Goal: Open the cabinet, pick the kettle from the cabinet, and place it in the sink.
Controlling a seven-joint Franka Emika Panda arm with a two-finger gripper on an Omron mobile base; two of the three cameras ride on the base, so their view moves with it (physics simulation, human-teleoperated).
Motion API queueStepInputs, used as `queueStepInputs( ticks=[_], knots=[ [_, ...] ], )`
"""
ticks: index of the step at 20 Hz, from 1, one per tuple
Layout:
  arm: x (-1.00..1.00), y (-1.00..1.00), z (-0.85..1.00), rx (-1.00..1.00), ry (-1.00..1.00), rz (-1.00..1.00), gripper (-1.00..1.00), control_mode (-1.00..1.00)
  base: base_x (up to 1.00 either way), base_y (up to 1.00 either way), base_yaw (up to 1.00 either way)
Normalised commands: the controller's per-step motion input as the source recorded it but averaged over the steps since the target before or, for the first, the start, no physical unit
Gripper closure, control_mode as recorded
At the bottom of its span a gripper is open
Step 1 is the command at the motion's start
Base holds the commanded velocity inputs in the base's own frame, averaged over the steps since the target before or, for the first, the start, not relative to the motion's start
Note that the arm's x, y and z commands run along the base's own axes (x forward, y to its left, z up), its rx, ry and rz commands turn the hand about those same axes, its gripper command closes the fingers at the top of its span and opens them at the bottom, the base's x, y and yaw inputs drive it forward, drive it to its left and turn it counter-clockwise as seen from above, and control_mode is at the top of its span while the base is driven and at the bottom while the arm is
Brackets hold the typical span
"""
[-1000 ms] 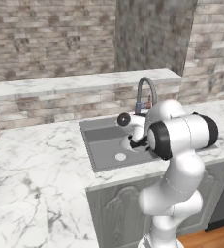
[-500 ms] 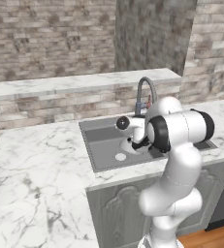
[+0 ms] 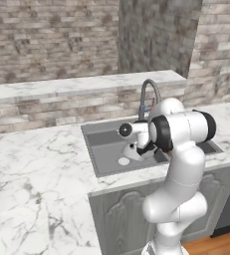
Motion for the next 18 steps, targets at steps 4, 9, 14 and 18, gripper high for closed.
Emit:
queueStepInputs(
  ticks=[4,9,14,18],
  knots=[
    [0.1,0.0,-0.11,0.0,-0.02,0.0,1.0,-1.0,0.0,0.0,0.0],
    [0.12,0.02,-0.11,0.0,-0.02,-0.01,1.0,-1.0,0.0,0.0,0.0],
    [0.19,0.03,-0.12,0.0,-0.01,-0.03,1.0,-1.0,0.0,0.0,0.0],
    [0.13,0.05,-0.17,0.0,-0.01,-0.07,1.0,-1.0,0.0,0.0,0.0]
  ],
)
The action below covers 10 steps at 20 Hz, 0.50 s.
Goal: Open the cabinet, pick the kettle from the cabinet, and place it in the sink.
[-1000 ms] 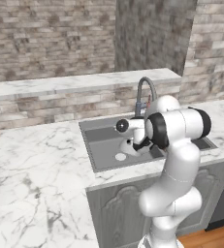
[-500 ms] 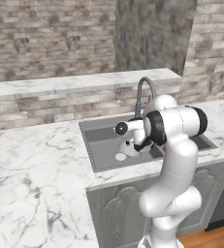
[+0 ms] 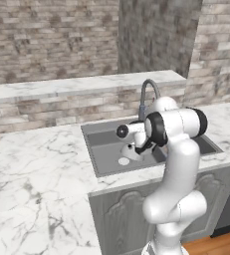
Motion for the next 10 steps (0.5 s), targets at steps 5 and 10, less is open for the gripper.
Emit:
queueStepInputs(
  ticks=[5,10],
  knots=[
    [0.12,0.11,-0.22,0.0,-0.03,-0.1,1.0,-1.0,0.0,0.0,0.0],
    [0.14,0.09,-0.22,0.0,-0.01,-0.11,1.0,-1.0,0.0,0.0,0.0]
  ],
)
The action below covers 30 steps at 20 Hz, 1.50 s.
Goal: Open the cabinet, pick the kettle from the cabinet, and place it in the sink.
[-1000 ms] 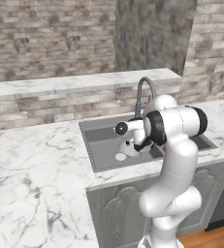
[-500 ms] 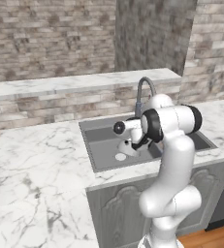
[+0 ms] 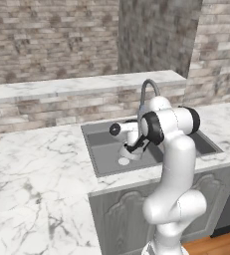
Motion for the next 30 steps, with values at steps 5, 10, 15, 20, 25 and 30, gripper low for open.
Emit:
queueStepInputs(
  ticks=[5,10,15,20,25,30],
  knots=[
    [0.09,0.04,-0.29,0.0,-0.03,-0.08,1.0,-1.0,0.0,0.0,0.0],
    [-0.01,0.0,-0.31,0.02,-0.08,-0.04,1.0,-1.0,0.0,0.0,0.0],
    [-0.09,-0.01,-0.21,0.01,-0.12,-0.06,1.0,-1.0,0.0,0.0,0.0],
    [-0.15,-0.07,-0.2,0.0,-0.05,-0.08,-1.0,-1.0,0.0,0.0,0.0],
    [-0.18,-0.01,-0.23,0.0,-0.06,-0.1,-1.0,-1.0,0.0,0.0,0.0],
    [-0.2,0.03,-0.27,0.0,-0.06,-0.11,-1.0,-1.0,0.0,0.0,0.0]
  ],
)
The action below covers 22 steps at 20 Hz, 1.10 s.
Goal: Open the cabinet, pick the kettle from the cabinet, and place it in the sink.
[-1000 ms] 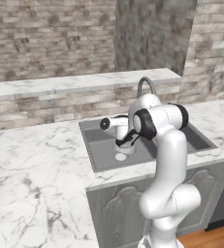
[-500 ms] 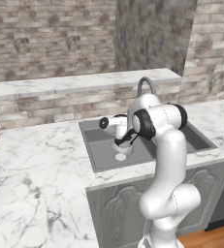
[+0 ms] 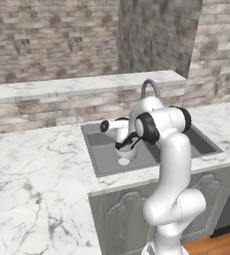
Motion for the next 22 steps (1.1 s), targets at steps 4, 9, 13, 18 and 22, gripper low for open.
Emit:
queueStepInputs(
  ticks=[4,9,13,18,22],
  knots=[
    [-0.16,0.22,-0.31,0.0,-0.05,-0.11,-1.0,-1.0,0.0,0.0,0.0],
    [-0.13,0.24,-0.3,0.0,-0.05,-0.11,-1.0,-1.0,0.0,0.0,0.0],
    [-0.17,0.19,-0.25,0.0,-0.07,-0.1,-1.0,-1.0,0.0,0.0,0.0],
    [-0.2,0.23,-0.25,0.0,-0.08,-0.1,-1.0,-1.0,0.0,0.0,0.0],
    [-0.16,0.24,-0.25,0.0,-0.11,-0.07,-1.0,-1.0,0.0,0.0,0.0]
  ],
)
